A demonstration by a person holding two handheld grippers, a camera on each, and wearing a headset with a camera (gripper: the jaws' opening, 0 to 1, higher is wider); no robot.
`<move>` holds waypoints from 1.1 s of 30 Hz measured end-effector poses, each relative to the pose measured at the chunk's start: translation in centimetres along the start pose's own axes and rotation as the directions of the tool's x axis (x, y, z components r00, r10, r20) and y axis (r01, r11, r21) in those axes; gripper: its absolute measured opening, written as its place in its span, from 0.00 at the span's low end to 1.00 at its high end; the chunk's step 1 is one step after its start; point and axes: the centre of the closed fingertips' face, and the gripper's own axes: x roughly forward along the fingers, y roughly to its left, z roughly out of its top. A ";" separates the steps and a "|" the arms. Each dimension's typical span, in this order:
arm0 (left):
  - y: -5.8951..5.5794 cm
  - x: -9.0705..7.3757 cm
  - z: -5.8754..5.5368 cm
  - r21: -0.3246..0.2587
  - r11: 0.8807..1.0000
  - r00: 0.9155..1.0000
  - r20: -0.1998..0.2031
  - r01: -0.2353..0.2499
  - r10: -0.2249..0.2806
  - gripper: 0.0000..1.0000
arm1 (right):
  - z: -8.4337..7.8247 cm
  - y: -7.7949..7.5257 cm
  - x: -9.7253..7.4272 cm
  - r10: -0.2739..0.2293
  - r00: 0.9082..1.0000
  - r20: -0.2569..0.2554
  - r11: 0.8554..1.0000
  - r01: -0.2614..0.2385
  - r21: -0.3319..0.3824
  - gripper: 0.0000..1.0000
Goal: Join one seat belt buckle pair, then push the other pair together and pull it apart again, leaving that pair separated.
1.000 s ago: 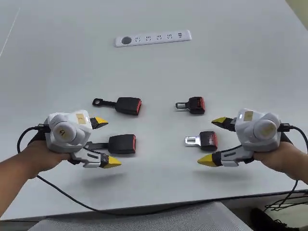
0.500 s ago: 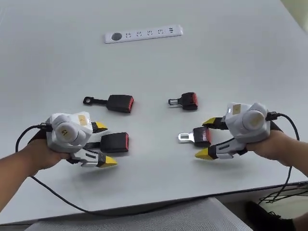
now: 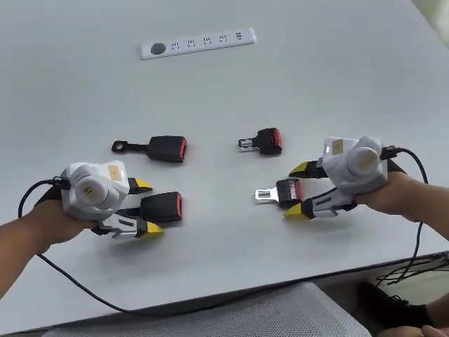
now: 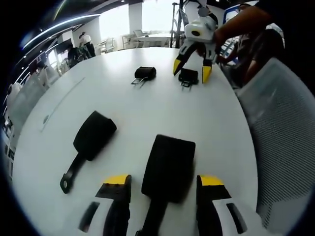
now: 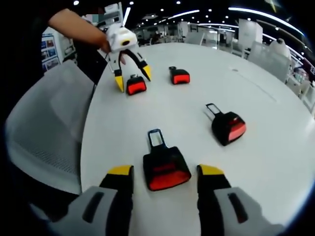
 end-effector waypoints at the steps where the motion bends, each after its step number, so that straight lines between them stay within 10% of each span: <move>1: -0.2 0.0 0.1 0.019 1.000 1.000 -0.004 0.008 -0.008 0.51 | -0.1 0.0 -0.1 0.003 1.000 -0.005 1.000 -0.003 -0.016 0.52; 17: -0.2 0.3 0.3 0.123 0.990 0.997 -0.049 0.066 -0.061 0.35 | -0.4 -0.3 -0.4 0.034 0.998 -0.056 0.993 -0.040 -0.109 0.35; 33: -0.3 0.4 0.3 0.131 0.988 0.994 -0.083 0.077 -0.066 0.35 | 1.9 1.0 0.9 0.040 0.997 0.060 0.997 -0.036 -0.071 0.33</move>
